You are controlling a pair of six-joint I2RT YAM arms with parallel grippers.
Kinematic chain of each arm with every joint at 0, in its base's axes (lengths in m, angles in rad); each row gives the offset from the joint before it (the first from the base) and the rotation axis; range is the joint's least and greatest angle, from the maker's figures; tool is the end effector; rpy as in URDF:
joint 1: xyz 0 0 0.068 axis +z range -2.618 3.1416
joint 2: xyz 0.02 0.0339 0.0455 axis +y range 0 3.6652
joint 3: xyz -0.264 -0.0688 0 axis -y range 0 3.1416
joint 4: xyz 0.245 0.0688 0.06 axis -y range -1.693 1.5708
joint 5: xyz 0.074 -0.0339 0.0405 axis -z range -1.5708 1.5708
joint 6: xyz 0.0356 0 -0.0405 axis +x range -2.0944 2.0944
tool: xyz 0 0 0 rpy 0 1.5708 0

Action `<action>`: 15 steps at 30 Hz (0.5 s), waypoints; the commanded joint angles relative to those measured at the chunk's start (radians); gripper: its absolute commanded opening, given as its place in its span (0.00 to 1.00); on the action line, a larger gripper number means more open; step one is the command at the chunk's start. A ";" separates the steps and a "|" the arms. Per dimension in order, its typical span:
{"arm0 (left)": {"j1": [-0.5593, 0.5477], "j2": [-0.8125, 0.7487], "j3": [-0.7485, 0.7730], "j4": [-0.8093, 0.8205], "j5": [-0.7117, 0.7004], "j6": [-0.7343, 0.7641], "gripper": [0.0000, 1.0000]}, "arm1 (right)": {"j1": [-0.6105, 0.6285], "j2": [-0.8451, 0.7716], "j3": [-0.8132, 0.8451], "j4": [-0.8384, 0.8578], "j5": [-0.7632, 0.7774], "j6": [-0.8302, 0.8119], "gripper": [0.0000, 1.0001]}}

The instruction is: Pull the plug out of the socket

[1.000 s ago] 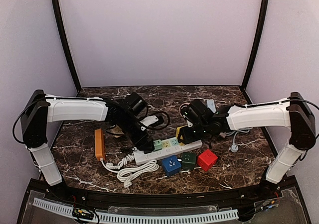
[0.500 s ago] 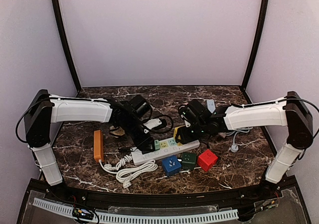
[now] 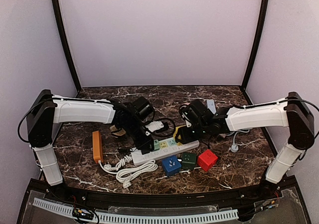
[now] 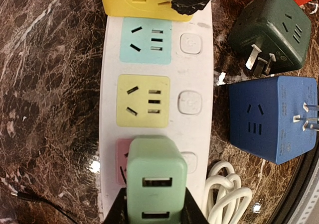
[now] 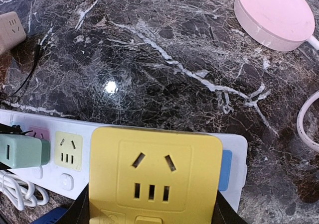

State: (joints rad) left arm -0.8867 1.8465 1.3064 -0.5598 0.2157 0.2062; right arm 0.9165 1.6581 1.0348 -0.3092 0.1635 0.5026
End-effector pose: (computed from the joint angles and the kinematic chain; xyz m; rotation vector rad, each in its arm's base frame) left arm 0.2356 -0.3010 0.1961 1.4773 2.2925 -0.4965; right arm 0.2127 0.2678 0.1946 -0.4524 2.4876 0.3870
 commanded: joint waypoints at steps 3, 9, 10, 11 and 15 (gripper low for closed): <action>-0.012 0.028 0.011 -0.046 -0.023 0.016 0.01 | -0.007 -0.057 -0.023 0.132 -0.114 0.062 0.00; -0.011 0.030 0.015 -0.047 -0.013 0.010 0.01 | 0.028 -0.076 -0.018 0.158 -0.056 0.021 0.00; -0.012 0.031 0.017 -0.046 -0.009 0.008 0.01 | 0.039 -0.066 -0.006 0.143 -0.036 0.011 0.00; -0.012 0.031 0.017 -0.046 -0.007 0.008 0.01 | 0.049 -0.056 0.009 0.126 -0.016 0.004 0.00; -0.012 0.033 0.019 -0.046 0.002 0.005 0.01 | 0.087 -0.009 0.061 0.068 0.045 -0.012 0.00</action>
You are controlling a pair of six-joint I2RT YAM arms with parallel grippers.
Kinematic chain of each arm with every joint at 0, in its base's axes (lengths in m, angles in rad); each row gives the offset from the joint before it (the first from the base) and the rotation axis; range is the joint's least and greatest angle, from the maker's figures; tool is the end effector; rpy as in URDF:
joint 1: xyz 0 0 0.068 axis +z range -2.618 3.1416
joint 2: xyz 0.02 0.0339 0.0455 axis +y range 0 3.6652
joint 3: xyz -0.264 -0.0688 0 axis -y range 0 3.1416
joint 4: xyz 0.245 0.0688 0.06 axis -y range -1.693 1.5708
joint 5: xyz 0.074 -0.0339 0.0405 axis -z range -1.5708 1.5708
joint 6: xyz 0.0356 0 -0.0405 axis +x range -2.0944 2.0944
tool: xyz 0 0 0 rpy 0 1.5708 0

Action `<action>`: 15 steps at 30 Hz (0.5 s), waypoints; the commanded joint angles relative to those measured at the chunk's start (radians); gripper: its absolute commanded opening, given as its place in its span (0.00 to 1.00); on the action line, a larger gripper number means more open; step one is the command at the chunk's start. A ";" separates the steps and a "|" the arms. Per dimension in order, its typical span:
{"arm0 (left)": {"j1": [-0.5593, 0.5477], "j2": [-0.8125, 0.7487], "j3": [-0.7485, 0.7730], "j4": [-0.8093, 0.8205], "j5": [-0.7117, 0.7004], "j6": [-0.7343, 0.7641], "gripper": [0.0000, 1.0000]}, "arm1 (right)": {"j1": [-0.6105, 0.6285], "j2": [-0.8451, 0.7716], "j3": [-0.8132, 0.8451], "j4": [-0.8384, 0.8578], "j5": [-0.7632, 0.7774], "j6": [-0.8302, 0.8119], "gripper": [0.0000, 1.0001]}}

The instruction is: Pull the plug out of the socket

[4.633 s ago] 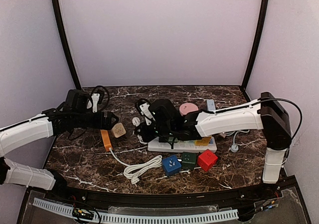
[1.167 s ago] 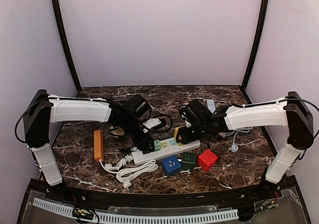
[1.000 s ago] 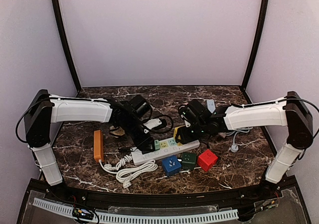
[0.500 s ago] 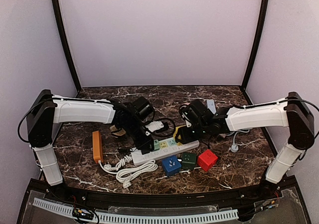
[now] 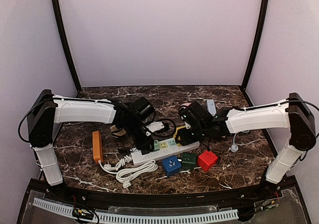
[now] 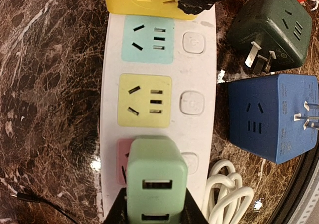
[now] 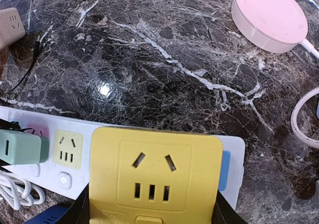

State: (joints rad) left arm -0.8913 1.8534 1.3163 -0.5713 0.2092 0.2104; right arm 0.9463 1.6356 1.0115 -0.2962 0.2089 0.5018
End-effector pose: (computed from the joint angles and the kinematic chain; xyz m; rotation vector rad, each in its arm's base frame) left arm 0.2352 -0.3029 0.1958 1.4887 2.2944 -0.4855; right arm 0.2030 0.2690 0.1959 -0.4643 2.4553 0.3617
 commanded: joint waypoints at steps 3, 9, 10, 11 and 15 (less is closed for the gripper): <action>-0.007 0.026 0.011 -0.035 0.011 -0.001 0.01 | 0.078 0.045 0.114 0.022 0.031 -0.015 0.00; -0.007 0.027 0.012 -0.033 0.015 -0.003 0.01 | 0.096 0.079 0.147 -0.004 0.052 -0.023 0.00; -0.007 0.027 0.012 -0.033 0.014 -0.002 0.01 | 0.096 0.079 0.147 -0.006 0.055 -0.023 0.00; -0.007 0.028 0.012 -0.033 0.015 -0.003 0.01 | 0.096 0.079 0.148 -0.007 0.058 -0.023 0.00; -0.008 0.028 0.012 -0.033 0.016 -0.003 0.01 | 0.095 0.072 0.147 -0.014 0.066 -0.022 0.00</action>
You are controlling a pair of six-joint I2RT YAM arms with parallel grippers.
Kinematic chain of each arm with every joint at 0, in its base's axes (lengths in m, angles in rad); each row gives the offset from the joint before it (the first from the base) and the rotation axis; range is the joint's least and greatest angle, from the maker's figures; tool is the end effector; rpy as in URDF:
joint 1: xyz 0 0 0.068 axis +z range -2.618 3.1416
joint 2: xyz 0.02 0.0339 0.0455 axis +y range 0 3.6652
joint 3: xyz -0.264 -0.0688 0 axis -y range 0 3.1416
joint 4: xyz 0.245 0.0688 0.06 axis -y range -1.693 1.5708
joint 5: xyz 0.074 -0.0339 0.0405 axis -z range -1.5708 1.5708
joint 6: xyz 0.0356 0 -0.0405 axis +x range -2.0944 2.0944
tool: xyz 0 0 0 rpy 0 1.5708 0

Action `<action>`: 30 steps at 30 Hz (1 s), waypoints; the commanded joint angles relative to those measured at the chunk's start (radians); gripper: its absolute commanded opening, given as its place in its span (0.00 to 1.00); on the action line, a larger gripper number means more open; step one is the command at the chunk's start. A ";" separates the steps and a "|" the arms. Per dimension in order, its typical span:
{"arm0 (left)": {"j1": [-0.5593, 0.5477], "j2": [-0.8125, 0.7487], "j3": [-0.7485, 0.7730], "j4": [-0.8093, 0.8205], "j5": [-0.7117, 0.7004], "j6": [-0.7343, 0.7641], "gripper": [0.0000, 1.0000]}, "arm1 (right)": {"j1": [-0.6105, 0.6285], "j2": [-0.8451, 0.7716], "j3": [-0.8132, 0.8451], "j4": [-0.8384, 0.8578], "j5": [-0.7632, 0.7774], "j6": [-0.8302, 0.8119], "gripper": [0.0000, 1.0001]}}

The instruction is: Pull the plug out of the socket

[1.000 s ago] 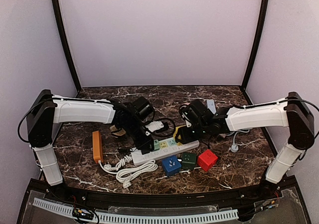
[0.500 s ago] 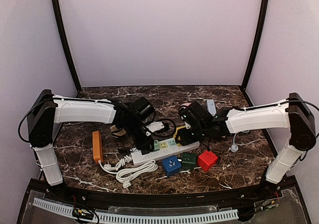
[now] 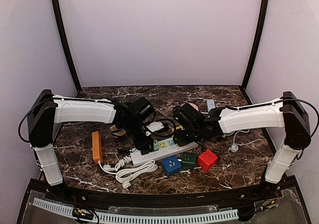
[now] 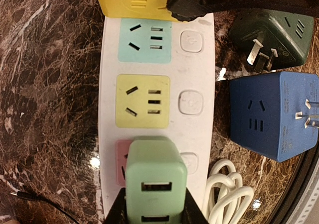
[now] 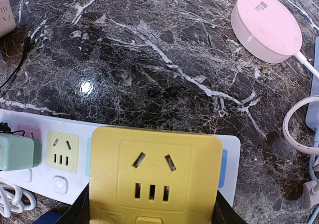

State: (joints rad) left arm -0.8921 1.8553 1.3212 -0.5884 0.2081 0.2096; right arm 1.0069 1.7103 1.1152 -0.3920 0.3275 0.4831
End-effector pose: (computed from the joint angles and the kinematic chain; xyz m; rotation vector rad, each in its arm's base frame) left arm 0.2345 -0.3025 0.1957 1.4944 2.3077 -0.4802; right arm 0.1981 0.2919 0.1974 -0.5254 2.4373 0.2048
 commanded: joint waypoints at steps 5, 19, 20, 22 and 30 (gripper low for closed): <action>-0.006 0.028 0.008 -0.016 0.017 -0.004 0.01 | 0.021 -0.035 0.028 0.093 -0.071 0.010 0.00; -0.006 0.032 0.007 -0.016 0.019 -0.005 0.01 | -0.072 -0.138 -0.100 0.241 -0.247 0.071 0.00; -0.006 0.033 0.008 -0.016 0.019 -0.005 0.01 | -0.071 -0.132 -0.099 0.237 -0.246 0.071 0.00; -0.006 0.033 0.008 -0.016 0.018 -0.005 0.01 | -0.071 -0.121 -0.092 0.229 -0.245 0.070 0.00; -0.007 0.034 0.009 -0.018 0.017 -0.005 0.01 | -0.071 -0.113 -0.089 0.227 -0.244 0.071 0.00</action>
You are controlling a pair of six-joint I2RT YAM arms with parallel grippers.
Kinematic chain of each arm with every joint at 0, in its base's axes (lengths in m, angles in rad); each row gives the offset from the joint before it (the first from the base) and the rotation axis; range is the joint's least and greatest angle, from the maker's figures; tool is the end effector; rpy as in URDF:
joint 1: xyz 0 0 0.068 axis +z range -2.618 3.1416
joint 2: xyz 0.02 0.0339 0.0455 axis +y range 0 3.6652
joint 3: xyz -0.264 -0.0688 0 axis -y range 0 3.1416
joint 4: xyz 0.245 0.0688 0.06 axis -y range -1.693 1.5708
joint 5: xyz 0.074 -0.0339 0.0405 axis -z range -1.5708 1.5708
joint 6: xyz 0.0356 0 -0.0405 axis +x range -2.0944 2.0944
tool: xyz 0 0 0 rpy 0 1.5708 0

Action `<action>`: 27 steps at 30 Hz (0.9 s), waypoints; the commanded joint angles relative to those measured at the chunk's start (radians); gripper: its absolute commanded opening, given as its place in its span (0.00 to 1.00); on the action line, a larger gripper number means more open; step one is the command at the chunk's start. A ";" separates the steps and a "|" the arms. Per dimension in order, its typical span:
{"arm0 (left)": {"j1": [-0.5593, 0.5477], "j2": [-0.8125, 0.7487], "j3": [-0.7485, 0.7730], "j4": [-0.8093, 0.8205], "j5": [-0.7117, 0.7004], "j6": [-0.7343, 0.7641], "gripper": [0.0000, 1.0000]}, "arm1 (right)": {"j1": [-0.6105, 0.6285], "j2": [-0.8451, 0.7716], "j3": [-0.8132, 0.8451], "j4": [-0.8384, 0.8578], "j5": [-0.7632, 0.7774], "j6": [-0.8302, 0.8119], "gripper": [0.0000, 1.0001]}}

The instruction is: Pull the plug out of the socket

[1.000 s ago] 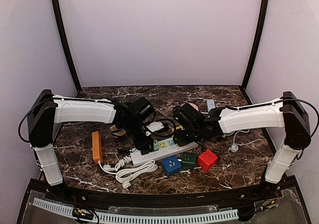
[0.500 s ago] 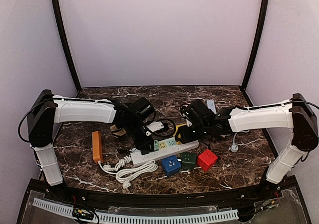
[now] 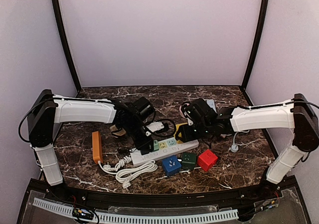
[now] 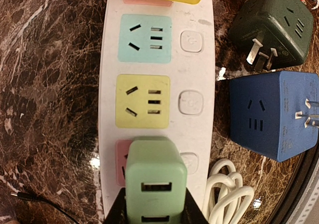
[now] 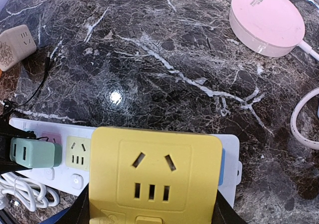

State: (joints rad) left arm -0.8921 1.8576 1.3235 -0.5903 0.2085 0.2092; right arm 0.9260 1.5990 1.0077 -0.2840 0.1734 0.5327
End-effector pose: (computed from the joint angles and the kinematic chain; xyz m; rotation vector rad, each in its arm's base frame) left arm 0.2348 -0.3028 0.1955 1.4949 2.3098 -0.4802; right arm 0.2058 0.2634 0.2069 -0.4075 2.4446 0.4378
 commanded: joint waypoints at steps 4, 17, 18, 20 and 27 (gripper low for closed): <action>-0.006 0.032 0.006 -0.018 0.012 -0.005 0.01 | 0.010 -0.012 0.015 0.119 -0.085 0.024 0.00; -0.006 0.027 0.008 -0.015 -0.018 -0.012 0.01 | -0.016 -0.229 -0.064 0.048 0.141 -0.022 0.00; -0.006 0.026 0.008 -0.014 -0.018 -0.013 0.01 | -0.029 -0.238 -0.071 0.028 0.155 -0.021 0.00; -0.007 0.023 0.007 -0.009 -0.021 -0.017 0.01 | -0.053 -0.257 -0.085 0.002 0.167 -0.020 0.00; -0.007 -0.013 -0.012 0.041 -0.018 -0.038 0.17 | -0.144 -0.249 -0.108 -0.001 0.135 -0.055 0.00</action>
State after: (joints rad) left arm -0.8932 1.8595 1.3266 -0.5877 0.2012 0.1978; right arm 0.8284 1.3426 0.9077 -0.2905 0.2970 0.5091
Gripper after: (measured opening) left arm 0.223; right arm 0.500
